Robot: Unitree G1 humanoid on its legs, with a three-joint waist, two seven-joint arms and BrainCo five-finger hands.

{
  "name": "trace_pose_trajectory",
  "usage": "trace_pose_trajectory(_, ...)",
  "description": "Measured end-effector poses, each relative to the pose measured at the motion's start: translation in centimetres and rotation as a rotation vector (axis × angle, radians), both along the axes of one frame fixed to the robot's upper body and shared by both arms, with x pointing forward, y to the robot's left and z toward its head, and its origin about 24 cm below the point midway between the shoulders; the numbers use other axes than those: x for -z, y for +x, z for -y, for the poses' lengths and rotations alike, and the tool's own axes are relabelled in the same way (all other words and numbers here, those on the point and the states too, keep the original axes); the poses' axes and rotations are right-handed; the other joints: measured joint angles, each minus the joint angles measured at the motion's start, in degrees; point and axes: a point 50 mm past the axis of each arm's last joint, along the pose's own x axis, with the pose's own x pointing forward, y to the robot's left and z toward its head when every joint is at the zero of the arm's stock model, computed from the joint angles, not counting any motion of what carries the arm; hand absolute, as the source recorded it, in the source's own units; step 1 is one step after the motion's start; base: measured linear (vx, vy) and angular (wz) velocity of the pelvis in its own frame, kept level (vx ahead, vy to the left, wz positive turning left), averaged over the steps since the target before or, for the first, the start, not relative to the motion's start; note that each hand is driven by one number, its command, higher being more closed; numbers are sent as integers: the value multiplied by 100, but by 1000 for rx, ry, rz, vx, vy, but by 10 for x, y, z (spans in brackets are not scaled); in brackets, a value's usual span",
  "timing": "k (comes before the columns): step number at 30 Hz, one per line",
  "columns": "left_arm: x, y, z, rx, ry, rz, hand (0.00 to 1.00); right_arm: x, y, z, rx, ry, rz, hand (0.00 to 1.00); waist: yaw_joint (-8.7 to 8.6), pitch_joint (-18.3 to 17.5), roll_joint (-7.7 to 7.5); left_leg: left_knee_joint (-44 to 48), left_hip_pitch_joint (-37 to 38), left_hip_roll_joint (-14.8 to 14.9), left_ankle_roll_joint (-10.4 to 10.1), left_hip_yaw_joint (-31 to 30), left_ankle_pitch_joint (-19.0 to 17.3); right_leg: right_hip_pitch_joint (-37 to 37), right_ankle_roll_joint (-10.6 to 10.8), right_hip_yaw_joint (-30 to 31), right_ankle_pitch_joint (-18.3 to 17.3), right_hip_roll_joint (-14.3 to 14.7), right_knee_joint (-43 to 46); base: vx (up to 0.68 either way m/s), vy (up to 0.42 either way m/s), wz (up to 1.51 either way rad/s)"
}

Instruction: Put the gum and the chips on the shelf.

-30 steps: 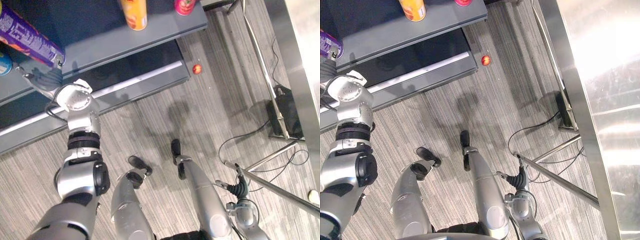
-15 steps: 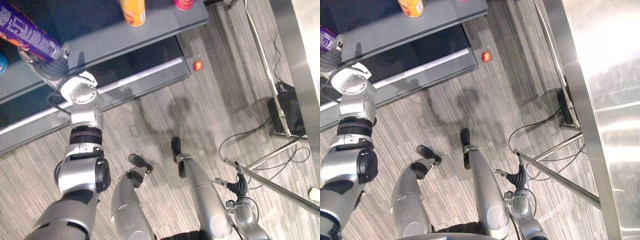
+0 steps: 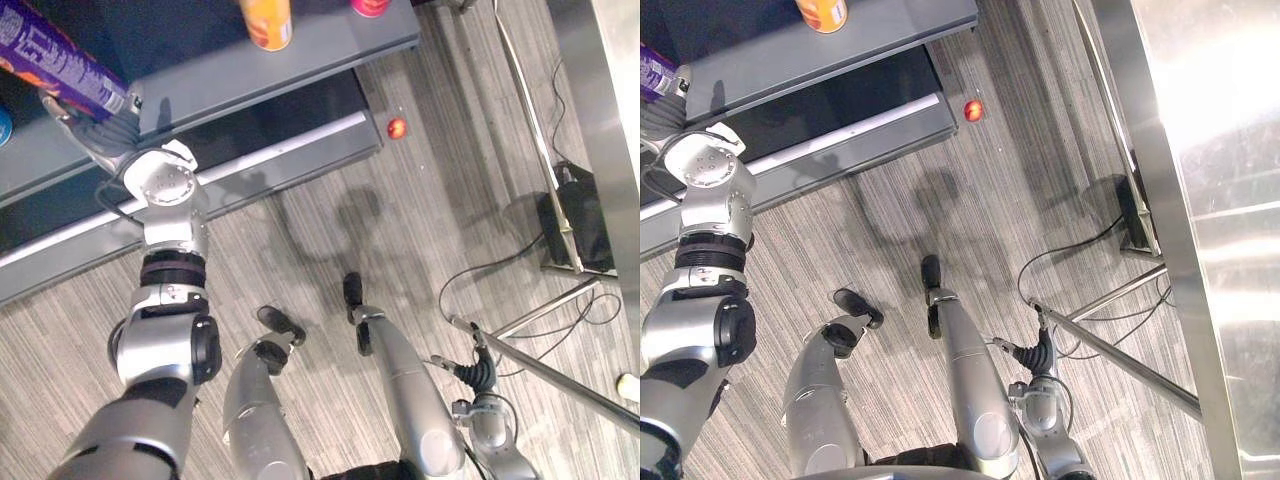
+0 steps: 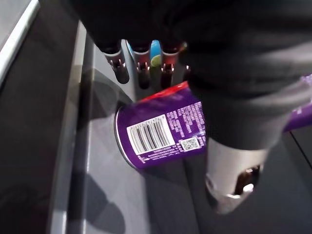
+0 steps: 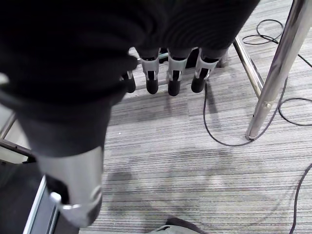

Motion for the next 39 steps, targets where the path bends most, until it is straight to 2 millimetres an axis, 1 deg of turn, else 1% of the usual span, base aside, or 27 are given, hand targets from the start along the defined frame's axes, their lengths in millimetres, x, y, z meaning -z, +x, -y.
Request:
trace_pose_trajectory(17, -3, 1, 2, 9, 2, 0, 0, 0, 0, -1, 20, 25, 4, 0, -11, -6, 14, -318, 9, 9, 19, 27, 244, 95, -132, 18, 378, 134, -494, 12, -31, -1)
trace_pose_trajectory(24, -2, 2, 2, 9, -2, -9, 0, 0, 0, -1, 29, 31, 6, 0, -19, -10, 23, -346, 9, 28, 22, 52, 301, 113, -144, 14, 430, 151, -574, 39, -41, -1)
trace_pose_trajectory(26, -1, 2, 1, 7, -13, -19, 0, 0, 0, -1, 30, 32, 6, 0, -12, -10, 23, -356, 12, 23, -5, 58, 337, 118, -143, 12, 434, 148, -580, 52, -26, 2)
trace_pose_trajectory(29, 1, 1, -1, -9, -36, -18, 0, 0, 1, -1, 36, 35, 8, 0, 32, -10, 24, -404, 60, -1, -14, 61, 375, 161, -144, 0, 434, 138, -585, 60, -32, 3)
trace_pose_trajectory(32, 8, -2, -8, -38, -98, -19, 0, -1, 1, -1, 38, 37, 14, 0, 71, -13, 31, -474, 184, -41, -31, 62, 399, 272, -144, -9, 432, 122, -595, 66, -38, 4)
trace_pose_trajectory(35, 22, -7, -18, -73, -153, -33, 0, -2, 2, -2, 46, 36, 18, 0, 68, -15, 45, -626, 292, -152, -31, 49, 448, 368, -144, -41, 431, 50, -631, 46, -20, 11)
trace_pose_trajectory(36, 30, -10, -22, -83, -179, -46, 0, -2, 1, -1, 53, 34, 19, 0, 82, -20, 62, -649, 327, -170, -52, 36, 455, 411, -144, -59, 429, 37, -644, 32, -14, 10)
trace_pose_trajectory(37, 35, -11, -24, -86, -195, -52, 0, -2, 1, -1, 56, 33, 20, 0, 91, -29, 81, -659, 329, -180, -57, 23, 459, 425, -144, -76, 429, 28, -653, 53, -19, 17)
trace_pose_trajectory(38, 49, -14, -27, -93, -242, -69, 0, -2, 1, 0, 64, 30, 21, 0, 142, -28, 107, -733, 393, -240, -60, 0, 493, 497, -148, -114, 423, -17, -667, 48, -14, 15)
trace_pose_trajectory(39, 55, -15, -28, -94, -264, -76, 0, -2, 1, 0, 67, 29, 22, 0, 164, -27, 108, -752, 429, -256, -59, -3, 500, 528, -153, -122, 419, -30, -667, 52, -11, 17)
